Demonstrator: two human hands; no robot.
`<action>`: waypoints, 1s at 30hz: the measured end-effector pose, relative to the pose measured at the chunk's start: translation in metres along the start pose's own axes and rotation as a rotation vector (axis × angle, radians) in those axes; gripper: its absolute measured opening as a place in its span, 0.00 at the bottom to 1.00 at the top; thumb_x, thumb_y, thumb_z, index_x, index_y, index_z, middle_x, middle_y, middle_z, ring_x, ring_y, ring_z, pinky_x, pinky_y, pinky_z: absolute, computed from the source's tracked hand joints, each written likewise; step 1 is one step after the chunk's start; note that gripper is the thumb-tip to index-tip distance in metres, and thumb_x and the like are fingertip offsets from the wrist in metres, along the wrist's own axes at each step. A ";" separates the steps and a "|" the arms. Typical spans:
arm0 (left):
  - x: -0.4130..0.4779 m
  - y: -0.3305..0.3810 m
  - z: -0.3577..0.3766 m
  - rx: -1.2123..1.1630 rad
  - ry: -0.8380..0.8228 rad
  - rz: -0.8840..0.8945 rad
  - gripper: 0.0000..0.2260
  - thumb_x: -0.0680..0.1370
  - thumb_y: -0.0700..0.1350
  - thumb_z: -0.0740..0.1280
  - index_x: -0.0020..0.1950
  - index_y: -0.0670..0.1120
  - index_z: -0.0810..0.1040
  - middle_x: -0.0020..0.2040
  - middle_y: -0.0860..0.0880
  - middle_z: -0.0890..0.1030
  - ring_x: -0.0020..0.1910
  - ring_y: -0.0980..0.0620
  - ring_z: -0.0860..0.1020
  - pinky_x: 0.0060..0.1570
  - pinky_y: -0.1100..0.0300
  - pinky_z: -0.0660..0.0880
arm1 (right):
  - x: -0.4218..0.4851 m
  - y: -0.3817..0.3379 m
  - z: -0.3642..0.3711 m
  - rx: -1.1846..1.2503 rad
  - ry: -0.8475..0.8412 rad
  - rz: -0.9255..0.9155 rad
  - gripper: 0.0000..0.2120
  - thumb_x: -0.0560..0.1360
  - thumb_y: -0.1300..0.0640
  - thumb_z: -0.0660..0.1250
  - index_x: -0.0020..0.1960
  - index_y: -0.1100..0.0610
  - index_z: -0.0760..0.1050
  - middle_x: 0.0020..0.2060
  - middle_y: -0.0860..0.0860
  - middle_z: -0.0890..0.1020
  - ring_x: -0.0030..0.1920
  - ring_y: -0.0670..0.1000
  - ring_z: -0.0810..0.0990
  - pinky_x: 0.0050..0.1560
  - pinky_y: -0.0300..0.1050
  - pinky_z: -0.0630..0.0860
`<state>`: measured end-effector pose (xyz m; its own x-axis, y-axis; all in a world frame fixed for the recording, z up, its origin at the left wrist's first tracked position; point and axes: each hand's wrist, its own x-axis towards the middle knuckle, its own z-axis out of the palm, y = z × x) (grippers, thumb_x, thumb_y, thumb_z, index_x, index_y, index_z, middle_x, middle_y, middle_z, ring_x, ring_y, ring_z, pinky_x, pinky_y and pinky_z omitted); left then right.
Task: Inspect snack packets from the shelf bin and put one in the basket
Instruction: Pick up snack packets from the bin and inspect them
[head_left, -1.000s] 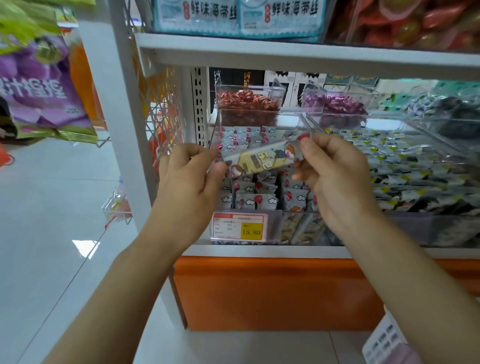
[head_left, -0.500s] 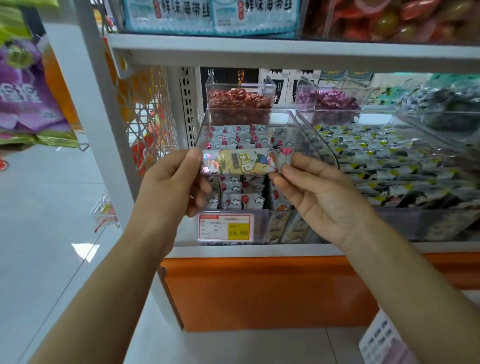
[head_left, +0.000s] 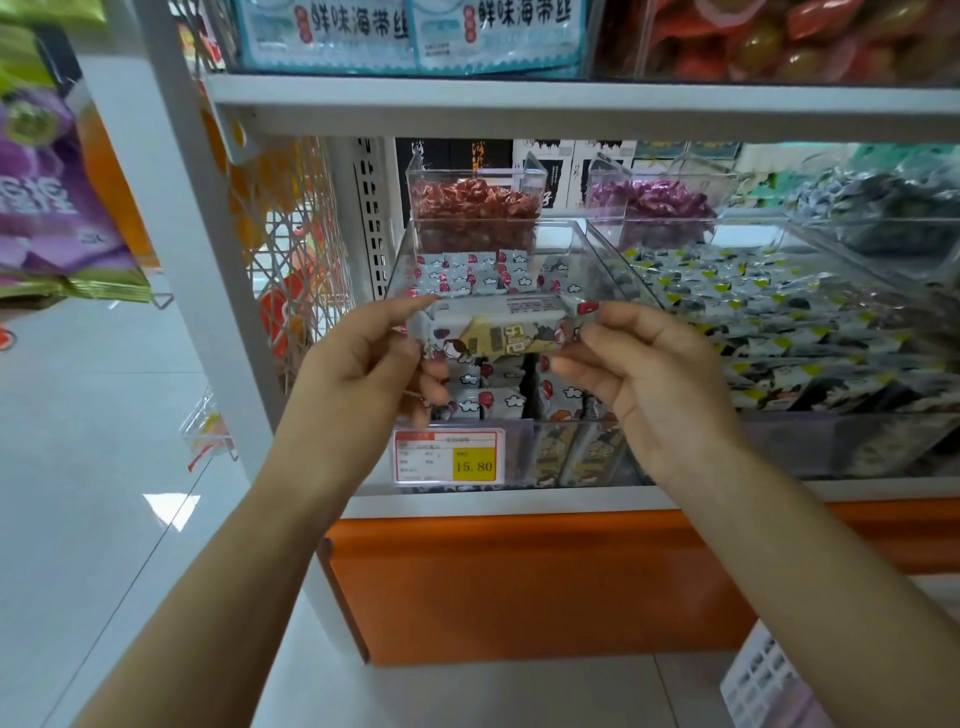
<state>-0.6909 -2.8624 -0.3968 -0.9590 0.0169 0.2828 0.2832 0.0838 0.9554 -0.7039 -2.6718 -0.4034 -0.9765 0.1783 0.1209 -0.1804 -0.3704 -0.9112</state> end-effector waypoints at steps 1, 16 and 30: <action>0.000 0.000 0.000 -0.017 -0.003 -0.014 0.16 0.80 0.34 0.56 0.58 0.50 0.76 0.34 0.51 0.82 0.32 0.56 0.79 0.31 0.64 0.76 | -0.001 0.000 0.001 0.039 -0.024 0.013 0.03 0.73 0.65 0.67 0.43 0.60 0.79 0.39 0.57 0.83 0.39 0.53 0.84 0.37 0.40 0.80; -0.002 -0.001 0.000 0.101 0.018 0.055 0.12 0.76 0.41 0.65 0.60 0.47 0.76 0.46 0.42 0.81 0.37 0.57 0.81 0.37 0.69 0.77 | -0.003 0.004 0.003 -0.280 -0.167 -0.132 0.06 0.71 0.63 0.69 0.47 0.58 0.82 0.44 0.56 0.84 0.43 0.54 0.84 0.39 0.40 0.80; -0.006 0.002 0.005 0.273 -0.005 0.039 0.10 0.68 0.53 0.69 0.43 0.49 0.76 0.43 0.41 0.80 0.41 0.42 0.79 0.41 0.42 0.78 | -0.004 0.004 0.001 -0.625 -0.176 -0.423 0.09 0.73 0.60 0.69 0.37 0.48 0.78 0.32 0.39 0.81 0.36 0.38 0.79 0.39 0.29 0.73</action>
<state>-0.6849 -2.8573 -0.3966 -0.9477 0.0302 0.3179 0.3080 0.3486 0.8852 -0.7010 -2.6751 -0.4069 -0.8531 0.0229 0.5212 -0.4934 0.2893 -0.8203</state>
